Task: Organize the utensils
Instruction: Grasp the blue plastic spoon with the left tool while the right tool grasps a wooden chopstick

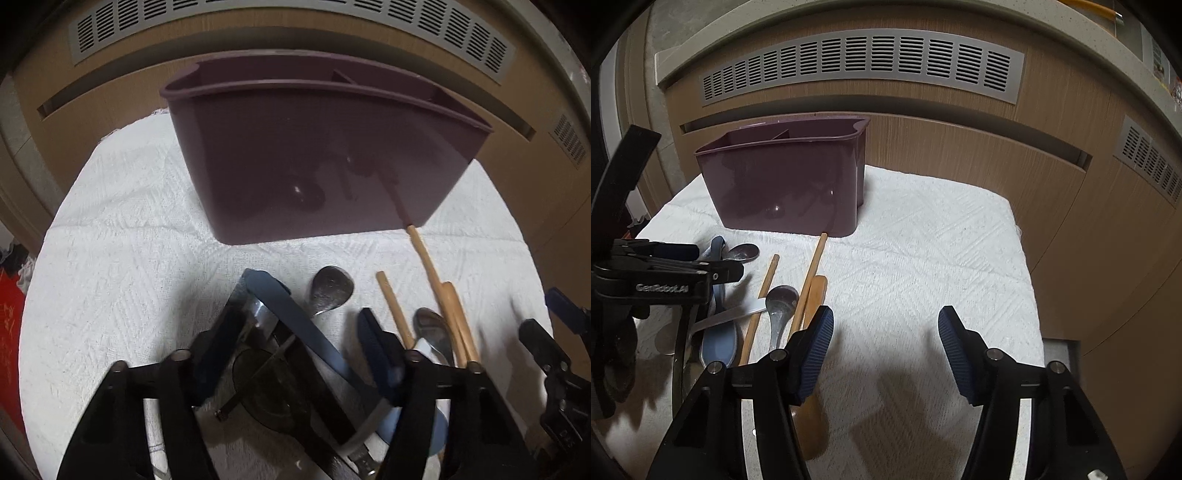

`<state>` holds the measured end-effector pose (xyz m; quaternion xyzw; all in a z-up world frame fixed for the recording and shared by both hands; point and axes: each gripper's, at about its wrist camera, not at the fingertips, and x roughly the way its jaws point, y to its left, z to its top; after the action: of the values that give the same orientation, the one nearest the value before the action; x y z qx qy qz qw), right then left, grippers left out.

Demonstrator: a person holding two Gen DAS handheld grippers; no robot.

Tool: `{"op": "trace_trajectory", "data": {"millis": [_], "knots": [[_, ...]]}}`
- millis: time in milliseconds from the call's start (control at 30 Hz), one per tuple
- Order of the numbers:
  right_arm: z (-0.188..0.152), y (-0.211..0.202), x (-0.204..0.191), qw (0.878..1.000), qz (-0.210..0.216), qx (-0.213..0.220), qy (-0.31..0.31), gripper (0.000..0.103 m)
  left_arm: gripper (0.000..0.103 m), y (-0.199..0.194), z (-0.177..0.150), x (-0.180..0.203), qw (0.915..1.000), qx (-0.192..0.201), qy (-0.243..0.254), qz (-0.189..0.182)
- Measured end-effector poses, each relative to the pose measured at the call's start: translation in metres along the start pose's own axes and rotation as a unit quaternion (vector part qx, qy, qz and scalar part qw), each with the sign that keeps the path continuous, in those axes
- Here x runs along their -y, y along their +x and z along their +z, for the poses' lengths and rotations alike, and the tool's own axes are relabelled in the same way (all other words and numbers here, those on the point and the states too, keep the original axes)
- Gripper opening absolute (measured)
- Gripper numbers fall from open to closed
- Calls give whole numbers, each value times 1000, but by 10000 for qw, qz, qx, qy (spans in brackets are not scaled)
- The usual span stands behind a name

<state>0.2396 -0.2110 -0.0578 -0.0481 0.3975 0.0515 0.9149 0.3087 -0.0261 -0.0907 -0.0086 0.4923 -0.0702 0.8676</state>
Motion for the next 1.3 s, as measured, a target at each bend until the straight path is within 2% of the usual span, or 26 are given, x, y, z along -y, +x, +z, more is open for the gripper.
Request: {"op": "trace_trajectory", "data": {"millis": [133, 233, 333, 467, 567, 700, 867, 967, 1033, 1067, 1100, 1300], "knots": [[0, 0, -1, 10000, 64, 20, 3, 57, 49, 3, 5, 2, 9999, 44, 101, 43], [-1, 1, -3, 10000, 69, 2, -20, 57, 46, 6, 10, 8, 9997, 82, 244, 53], [-1, 2, -3, 10000, 62, -26, -29, 57, 30, 8, 13, 11, 9989, 201, 396, 132], [1, -2, -3, 10000, 14, 2, -31, 57, 22, -5, 10, 7, 9982, 310, 411, -308], [2, -4, -3, 10000, 37, 7, -54, 57, 14, -19, 5, 5, 9967, 504, 540, -337], [6, -3, -6, 9997, 244, -70, -32, 57, 12, -39, -6, 0, 9949, 749, 609, -300], [12, 4, -15, 9975, 627, -316, -37, 57, 12, -70, -18, -11, 9919, 1014, 585, -485], [18, 11, -23, 9970, 662, -383, -103, 57, 12, -90, -25, -22, 9899, 1144, 557, -621], [25, 19, -29, 9963, 739, -413, -151, 52, 11, -96, -25, -23, 9884, 1244, 556, -666], [32, 26, -32, 9956, 796, -445, -198, 44, 11, -101, -26, -24, 9875, 1307, 566, -676], [38, 33, -35, 9952, 817, -475, -236, 41, 11, -104, -27, -26, 9864, 1373, 574, -694], [64, 85, -45, 9910, 971, -898, -221, 38, 11, -108, -29, -39, 9842, 1454, 402, -933]]}}
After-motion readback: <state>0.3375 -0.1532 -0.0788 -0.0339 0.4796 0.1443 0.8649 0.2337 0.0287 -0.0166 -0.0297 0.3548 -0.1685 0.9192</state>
